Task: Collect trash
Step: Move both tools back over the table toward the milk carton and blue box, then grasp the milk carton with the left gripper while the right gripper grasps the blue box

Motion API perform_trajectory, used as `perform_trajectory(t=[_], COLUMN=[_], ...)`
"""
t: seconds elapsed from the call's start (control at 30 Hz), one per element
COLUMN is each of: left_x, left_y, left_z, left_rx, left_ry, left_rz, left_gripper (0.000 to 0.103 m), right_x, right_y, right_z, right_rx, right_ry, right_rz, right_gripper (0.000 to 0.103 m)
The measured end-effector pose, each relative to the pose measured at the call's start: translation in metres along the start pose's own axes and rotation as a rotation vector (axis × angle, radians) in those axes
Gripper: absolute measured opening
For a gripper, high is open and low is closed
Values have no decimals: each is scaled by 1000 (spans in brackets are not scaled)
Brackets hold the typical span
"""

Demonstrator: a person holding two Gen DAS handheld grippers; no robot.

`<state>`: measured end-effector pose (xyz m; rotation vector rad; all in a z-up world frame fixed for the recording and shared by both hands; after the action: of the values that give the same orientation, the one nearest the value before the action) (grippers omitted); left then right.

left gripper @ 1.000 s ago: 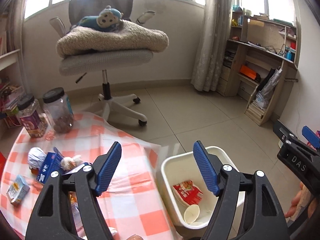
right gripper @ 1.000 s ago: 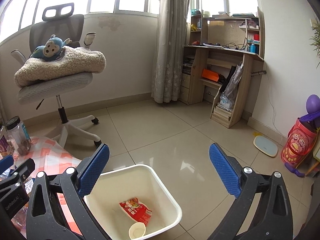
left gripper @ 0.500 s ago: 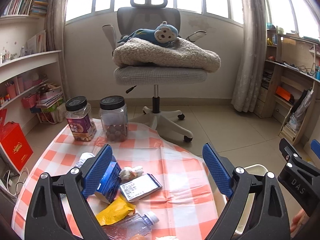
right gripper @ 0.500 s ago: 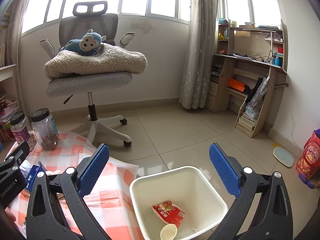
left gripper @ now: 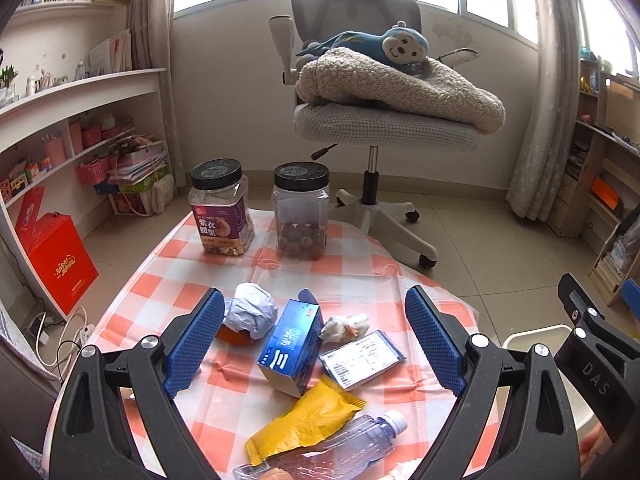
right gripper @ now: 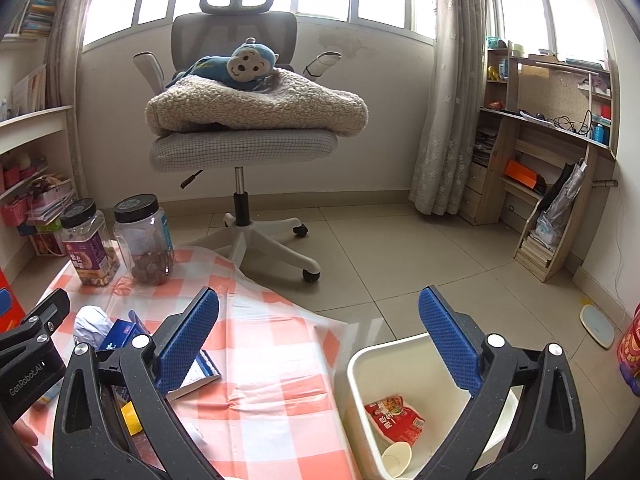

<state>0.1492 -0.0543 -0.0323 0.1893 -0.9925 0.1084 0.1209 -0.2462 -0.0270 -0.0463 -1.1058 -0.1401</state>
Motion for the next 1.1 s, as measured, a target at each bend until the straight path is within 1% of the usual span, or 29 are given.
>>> perform_trajectory(t=[0.17,0.37,0.5,0.63,0.73,0.8,0.87,1.0,1.07,1.1], left_x=[-3,-10,-20,-37,-53,-64,-75,-93,-100,-103], left_y=[23,58,82,107,122,128,131,137,141,142], left_z=[-12,-39,-69,-110,-144,-162,-176,-195,-202,-204], left_rx=[42,112,157,181,182,183,162,146,125,116], left_ry=[29,122,226,380,502,558,610,661,684,692], left_rz=[-9,-35,-86,-149,-209,-258,-308,-370,-385,-388], left_gripper=[89,89,89,89,89,89,89,89,89,84], right_x=[-2,-6,-12,-17,-23,-27,-31,-42,-47,-49], right_y=[25,59,80,95,103,108,110,113,116,119], right_z=[-11,-22,-29,-40,-52,-62,-74,-99,-110,-114], right_rx=[48,105,132,160,188,212,247,313,339,351], right_ry=[28,64,86,130,185,234,299,419,470,487], right_rz=[18,55,103,129,146,152,140,76,49,41], right_gripper=[96,96,96,96,96,96,96,96,96,96])
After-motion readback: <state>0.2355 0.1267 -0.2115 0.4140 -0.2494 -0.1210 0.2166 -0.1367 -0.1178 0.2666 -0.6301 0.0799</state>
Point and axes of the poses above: each gripper's, at about its wrist camera, not at the fingertips, and z roughly against the way its jaws point, y to its left, x to its top, the point moved 2 cm from there along -z, roughly the way its jaws point, and after that the axes turned 11 degrees about x, right-handed, at the moved point
